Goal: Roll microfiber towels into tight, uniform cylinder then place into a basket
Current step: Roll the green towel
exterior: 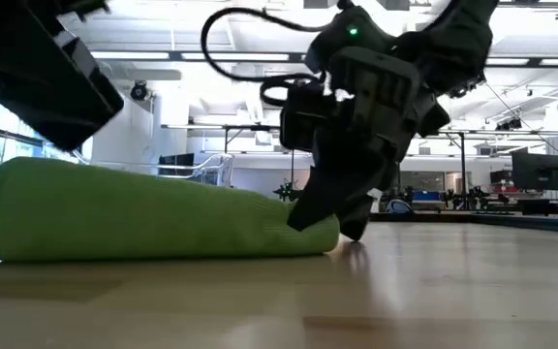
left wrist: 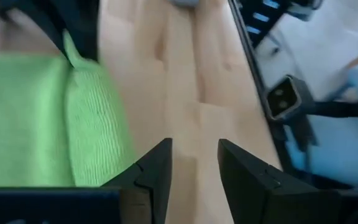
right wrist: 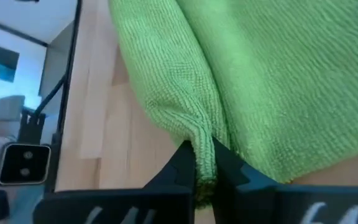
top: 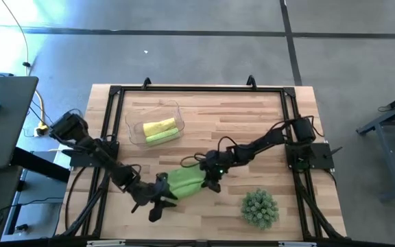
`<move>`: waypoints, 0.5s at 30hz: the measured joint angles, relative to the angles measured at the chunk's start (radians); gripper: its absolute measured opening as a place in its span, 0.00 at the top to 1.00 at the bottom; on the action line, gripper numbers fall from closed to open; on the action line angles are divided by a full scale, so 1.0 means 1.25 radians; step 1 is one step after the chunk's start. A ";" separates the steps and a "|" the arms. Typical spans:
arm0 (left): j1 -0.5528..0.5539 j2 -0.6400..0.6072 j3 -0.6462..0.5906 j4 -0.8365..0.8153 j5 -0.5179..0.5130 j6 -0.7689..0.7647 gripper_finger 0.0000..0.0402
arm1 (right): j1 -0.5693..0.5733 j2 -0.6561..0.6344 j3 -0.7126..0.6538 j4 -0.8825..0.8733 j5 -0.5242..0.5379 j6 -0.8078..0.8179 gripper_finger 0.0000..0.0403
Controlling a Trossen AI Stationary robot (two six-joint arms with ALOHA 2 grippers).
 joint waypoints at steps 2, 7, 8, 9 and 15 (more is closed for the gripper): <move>-0.018 0.014 0.013 0.001 -0.066 0.037 0.70 | -0.007 0.000 0.014 -0.036 -0.007 0.016 0.99; -0.038 0.065 0.079 -0.066 -0.154 0.067 0.67 | -0.008 0.001 0.035 -0.083 -0.010 0.027 0.99; -0.038 0.076 0.097 -0.090 -0.157 0.068 0.65 | -0.008 0.001 0.035 -0.084 -0.010 0.029 0.99; -0.038 0.086 0.115 -0.123 -0.159 0.073 0.63 | -0.008 0.001 0.035 -0.085 -0.009 0.035 0.99; -0.040 0.166 0.236 -0.349 -0.174 0.116 0.57 | -0.012 0.000 0.035 -0.092 -0.007 0.058 0.99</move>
